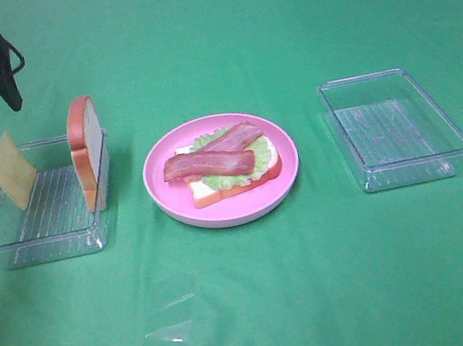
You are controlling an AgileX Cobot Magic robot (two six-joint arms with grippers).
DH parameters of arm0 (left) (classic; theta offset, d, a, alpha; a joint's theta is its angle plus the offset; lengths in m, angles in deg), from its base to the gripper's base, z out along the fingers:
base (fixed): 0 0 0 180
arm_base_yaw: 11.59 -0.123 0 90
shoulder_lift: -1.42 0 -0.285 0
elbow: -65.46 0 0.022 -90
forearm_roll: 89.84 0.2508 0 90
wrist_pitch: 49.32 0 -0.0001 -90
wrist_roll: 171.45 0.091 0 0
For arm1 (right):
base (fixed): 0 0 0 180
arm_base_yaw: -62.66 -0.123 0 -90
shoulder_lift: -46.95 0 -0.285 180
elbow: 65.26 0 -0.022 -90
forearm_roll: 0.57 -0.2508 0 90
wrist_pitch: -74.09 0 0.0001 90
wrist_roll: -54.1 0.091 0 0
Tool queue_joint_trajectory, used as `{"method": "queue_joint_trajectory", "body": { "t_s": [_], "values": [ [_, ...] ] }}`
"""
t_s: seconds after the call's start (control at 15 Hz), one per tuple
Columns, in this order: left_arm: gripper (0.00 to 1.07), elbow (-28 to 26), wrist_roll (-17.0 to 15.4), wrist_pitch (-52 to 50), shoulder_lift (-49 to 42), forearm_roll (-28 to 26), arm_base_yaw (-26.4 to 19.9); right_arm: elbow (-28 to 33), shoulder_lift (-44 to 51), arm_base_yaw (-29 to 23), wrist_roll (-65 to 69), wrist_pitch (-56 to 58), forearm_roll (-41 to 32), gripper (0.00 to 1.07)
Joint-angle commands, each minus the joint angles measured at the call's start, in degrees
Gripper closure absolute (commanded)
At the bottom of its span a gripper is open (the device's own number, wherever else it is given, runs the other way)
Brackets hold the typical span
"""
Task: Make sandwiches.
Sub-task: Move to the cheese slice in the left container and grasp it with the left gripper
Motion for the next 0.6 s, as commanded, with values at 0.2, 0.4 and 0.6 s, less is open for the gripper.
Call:
{"method": "queue_joint_trajectory", "body": {
  "t_s": [0.2,0.4,0.6],
  "values": [
    [0.09,0.4,0.2,3.1,5.1,-0.3,-0.2,0.2,1.4,0.3,-0.5,-0.3,-0.1,0.1],
    [0.09,0.4,0.5,0.6,7.6,-0.3,-0.2,0.2,1.4,0.3,-0.5,-0.3,-0.1,0.1],
    [0.09,0.4,0.5,0.1,8.3,-0.2,-0.2,0.2,1.4,0.3,-0.5,-0.3,-0.1,0.1]
  ]
}}
